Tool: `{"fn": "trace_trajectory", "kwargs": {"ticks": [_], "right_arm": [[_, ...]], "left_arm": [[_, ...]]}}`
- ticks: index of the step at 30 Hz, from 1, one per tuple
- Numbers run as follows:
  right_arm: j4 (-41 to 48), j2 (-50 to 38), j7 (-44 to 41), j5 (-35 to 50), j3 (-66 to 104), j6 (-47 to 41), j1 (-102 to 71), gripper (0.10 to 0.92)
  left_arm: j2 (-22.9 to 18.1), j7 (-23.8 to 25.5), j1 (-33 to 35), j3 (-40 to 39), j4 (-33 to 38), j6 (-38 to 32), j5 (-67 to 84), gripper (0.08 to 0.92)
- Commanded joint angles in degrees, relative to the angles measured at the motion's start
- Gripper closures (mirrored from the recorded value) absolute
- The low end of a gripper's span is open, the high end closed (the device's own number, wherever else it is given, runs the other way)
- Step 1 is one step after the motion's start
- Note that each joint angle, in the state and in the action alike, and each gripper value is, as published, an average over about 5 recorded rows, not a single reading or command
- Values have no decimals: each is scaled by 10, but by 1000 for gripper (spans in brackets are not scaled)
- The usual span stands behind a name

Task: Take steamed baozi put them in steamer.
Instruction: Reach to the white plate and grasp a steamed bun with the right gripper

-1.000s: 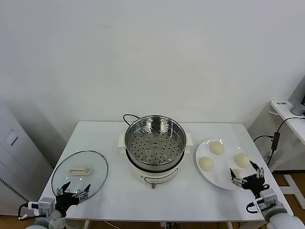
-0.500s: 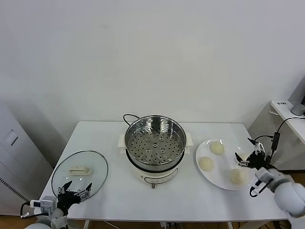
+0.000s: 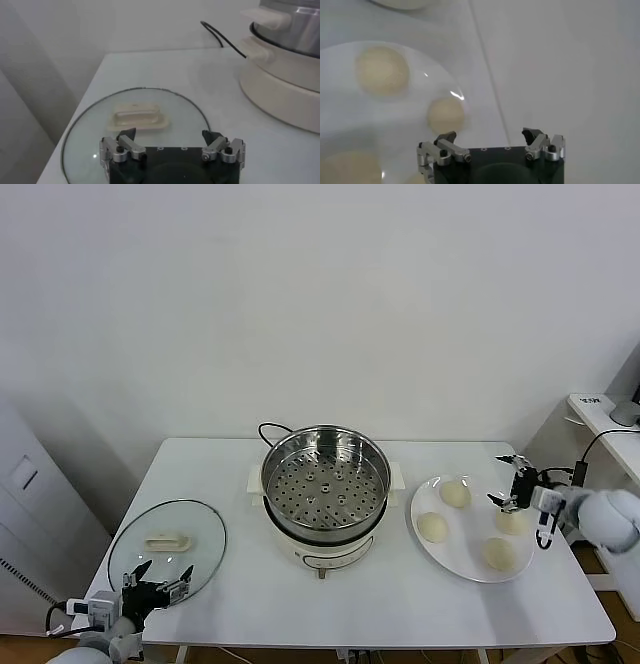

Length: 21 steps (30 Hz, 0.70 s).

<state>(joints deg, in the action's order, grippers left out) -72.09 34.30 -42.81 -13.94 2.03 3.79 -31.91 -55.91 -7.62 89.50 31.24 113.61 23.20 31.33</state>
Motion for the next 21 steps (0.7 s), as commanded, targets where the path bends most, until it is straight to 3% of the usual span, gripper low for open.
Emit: {"fn": "trace_trajectory", "kwargs": {"ticks": [1,9,21], "right_arm": [[167,24,-150,19,-255,34,277,203],[270,113,-212,-3,-318,71,351,203],[333,186,-231,-35,-324,92,347,203]], "left_arm": [[-1,0,-3,0,2,4,-2,177],[0,-1,-8,-1,4,10,0,177],[6,0,-8,1,6,11,8,177]]}}
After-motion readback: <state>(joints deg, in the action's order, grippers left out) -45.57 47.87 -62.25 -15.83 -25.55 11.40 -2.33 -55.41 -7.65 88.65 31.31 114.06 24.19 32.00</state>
